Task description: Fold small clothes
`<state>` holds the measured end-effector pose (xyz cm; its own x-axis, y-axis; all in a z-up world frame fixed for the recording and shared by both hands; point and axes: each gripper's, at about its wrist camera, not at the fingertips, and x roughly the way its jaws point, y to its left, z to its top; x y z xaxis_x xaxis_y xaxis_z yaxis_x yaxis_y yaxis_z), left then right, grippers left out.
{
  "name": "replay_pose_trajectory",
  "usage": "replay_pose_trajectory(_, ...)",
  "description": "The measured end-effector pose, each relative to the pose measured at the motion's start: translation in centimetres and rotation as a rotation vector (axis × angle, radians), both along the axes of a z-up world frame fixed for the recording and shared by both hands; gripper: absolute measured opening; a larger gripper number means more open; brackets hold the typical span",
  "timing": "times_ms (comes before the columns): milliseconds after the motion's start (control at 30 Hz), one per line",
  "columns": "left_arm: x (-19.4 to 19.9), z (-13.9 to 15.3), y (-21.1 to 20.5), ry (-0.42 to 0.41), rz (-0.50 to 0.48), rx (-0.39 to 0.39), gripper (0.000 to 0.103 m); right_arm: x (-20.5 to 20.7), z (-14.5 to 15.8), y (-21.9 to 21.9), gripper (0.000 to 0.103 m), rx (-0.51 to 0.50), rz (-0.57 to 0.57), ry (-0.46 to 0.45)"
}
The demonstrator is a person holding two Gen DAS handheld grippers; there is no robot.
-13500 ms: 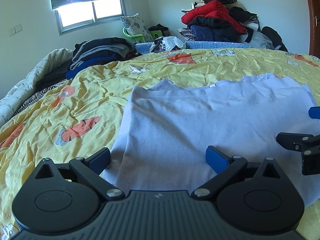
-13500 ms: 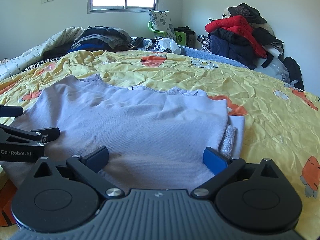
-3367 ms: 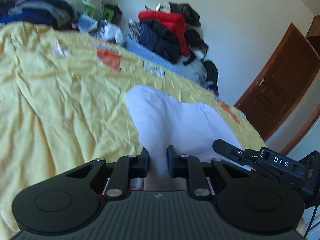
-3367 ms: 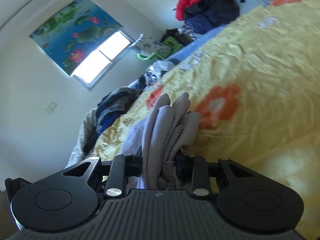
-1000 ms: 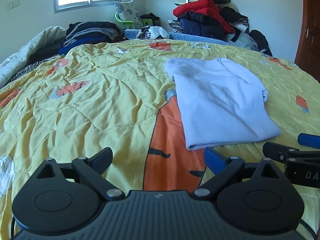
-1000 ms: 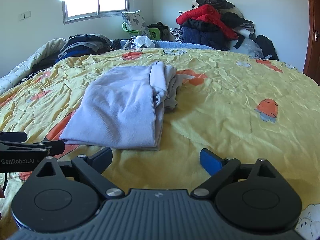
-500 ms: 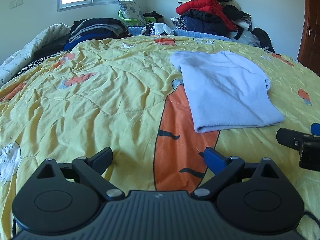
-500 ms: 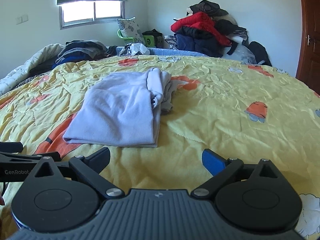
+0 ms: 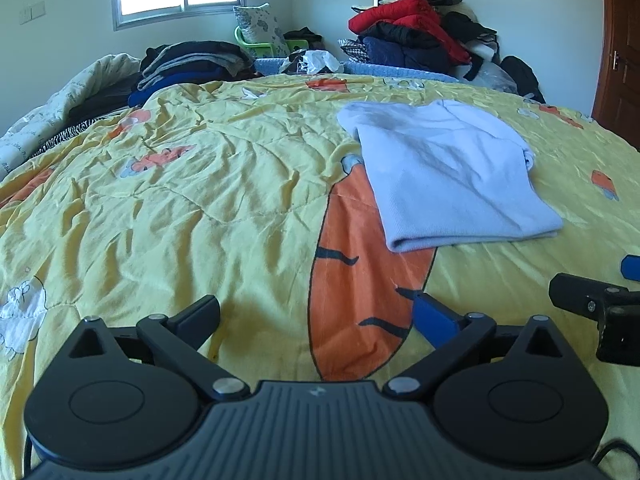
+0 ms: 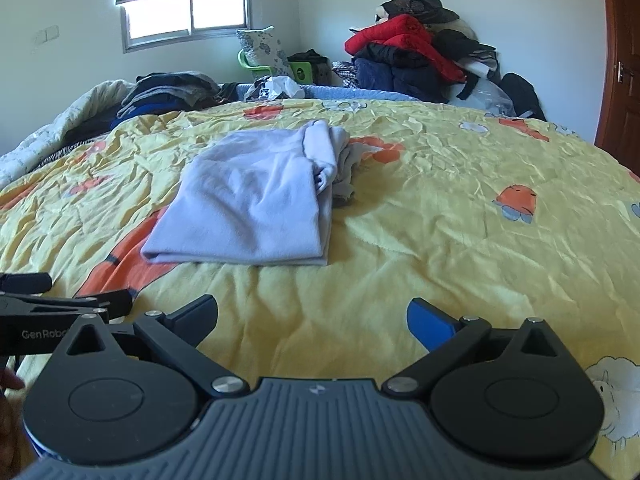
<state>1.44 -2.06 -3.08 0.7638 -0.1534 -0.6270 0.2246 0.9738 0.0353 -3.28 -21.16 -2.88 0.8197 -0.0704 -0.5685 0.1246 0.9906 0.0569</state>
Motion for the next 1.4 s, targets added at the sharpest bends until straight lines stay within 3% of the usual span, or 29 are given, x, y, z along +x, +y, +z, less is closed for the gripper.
replay_pose_trajectory(233,-0.3,0.0,1.2,-0.006,0.027,-0.002,0.103,-0.1,-0.3,0.4,0.103,-0.027,0.001,0.010)
replay_pose_trajectory(333,-0.4,-0.1,1.8,-0.001,0.024,-0.026,0.103,0.4,-1.1,0.6,0.103,-0.035,0.018,0.078)
replay_pose_trajectory(1400,-0.5,-0.3,1.9,-0.001,0.032,-0.014,0.103,0.2,-1.2,0.8,0.103,-0.047,0.018,0.081)
